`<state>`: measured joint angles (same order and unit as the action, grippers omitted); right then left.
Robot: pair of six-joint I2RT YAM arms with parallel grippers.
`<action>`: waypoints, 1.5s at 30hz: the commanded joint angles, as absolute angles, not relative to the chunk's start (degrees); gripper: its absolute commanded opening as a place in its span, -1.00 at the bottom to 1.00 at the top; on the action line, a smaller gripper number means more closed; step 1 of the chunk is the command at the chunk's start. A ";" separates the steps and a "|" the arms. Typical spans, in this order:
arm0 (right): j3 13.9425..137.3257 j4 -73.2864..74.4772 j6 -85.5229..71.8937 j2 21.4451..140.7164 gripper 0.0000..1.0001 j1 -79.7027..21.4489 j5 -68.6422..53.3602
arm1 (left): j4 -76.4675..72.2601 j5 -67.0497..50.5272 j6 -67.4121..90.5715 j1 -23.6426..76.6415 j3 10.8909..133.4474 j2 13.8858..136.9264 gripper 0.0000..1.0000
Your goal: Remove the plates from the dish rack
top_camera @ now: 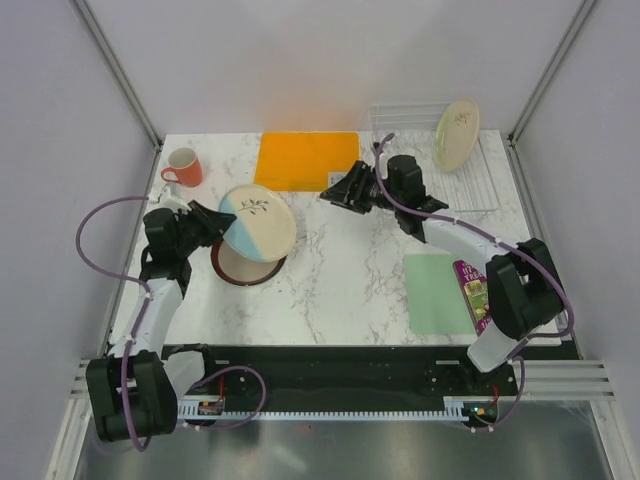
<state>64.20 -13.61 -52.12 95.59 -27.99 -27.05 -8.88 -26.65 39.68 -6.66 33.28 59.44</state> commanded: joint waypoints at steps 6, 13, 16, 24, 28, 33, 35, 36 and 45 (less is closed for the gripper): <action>65.66 -12.48 -47.37 89.56 0.15 -21.27 -28.74 | -7.82 -22.58 35.33 -12.13 32.26 61.34 -0.95; 65.04 -11.08 -45.88 89.21 0.15 -19.78 -28.92 | -7.74 -23.29 36.74 -13.62 30.85 64.07 -0.95; 65.74 -9.41 -44.74 89.47 0.15 -19.07 -28.92 | -5.45 -23.64 36.83 -13.62 30.76 65.82 -0.95; 67.59 -5.89 -42.19 90.17 0.15 -18.11 -28.56 | 3.07 -22.77 35.60 -13.71 32.17 69.00 -0.55; 67.67 -5.80 -42.10 90.44 0.15 -18.19 -28.74 | 7.11 -19.35 34.80 -13.54 32.52 67.42 -0.10; 68.03 -4.75 -40.79 90.44 0.15 -18.11 -28.30 | 10.02 -17.14 33.75 -13.62 33.57 66.10 0.33; 68.38 -3.70 -40.17 90.09 0.15 -18.11 -28.13 | 10.11 -16.79 33.75 -13.62 33.66 66.18 0.35; 68.73 -3.26 -39.73 90.17 0.15 -18.11 -27.86 | 10.11 -16.53 33.75 -13.62 33.75 66.36 0.36; 70.23 1.84 -35.77 88.59 0.16 -17.23 -26.28 | 13.44 -12.51 32.08 -12.40 40.95 72.42 0.99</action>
